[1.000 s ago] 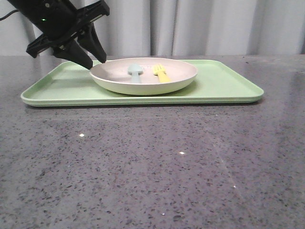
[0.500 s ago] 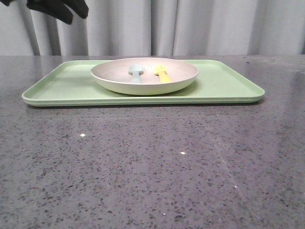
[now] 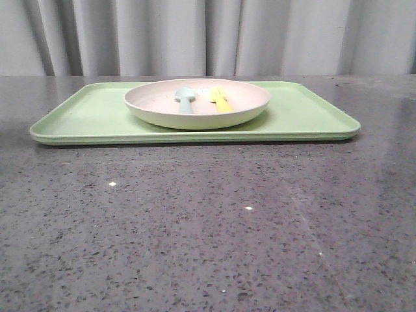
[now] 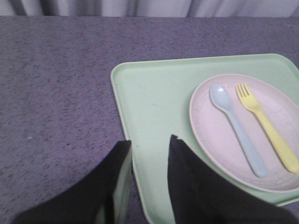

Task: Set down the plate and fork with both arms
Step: 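Lower the plate onto the tray, open the left gripper and withdraw, then move the right gripper down over the yellow fork on the plate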

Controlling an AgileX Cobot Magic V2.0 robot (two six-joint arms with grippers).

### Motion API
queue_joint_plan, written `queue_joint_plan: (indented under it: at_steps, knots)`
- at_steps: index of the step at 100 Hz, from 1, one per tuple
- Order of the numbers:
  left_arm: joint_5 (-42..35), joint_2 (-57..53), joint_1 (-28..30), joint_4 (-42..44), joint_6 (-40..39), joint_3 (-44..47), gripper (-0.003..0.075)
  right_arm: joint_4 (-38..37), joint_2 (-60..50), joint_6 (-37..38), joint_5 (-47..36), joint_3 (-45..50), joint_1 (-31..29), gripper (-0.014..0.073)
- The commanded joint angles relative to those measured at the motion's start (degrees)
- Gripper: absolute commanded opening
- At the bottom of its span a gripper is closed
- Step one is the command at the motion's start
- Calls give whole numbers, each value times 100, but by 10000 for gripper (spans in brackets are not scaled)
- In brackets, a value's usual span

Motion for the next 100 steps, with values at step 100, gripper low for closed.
queue_joint_plan:
  at_steps: [100]
  knots:
    - [-180, -1507, 720, 64, -71, 993, 186, -5, 5468, 696, 2043, -6065, 1560, 526]
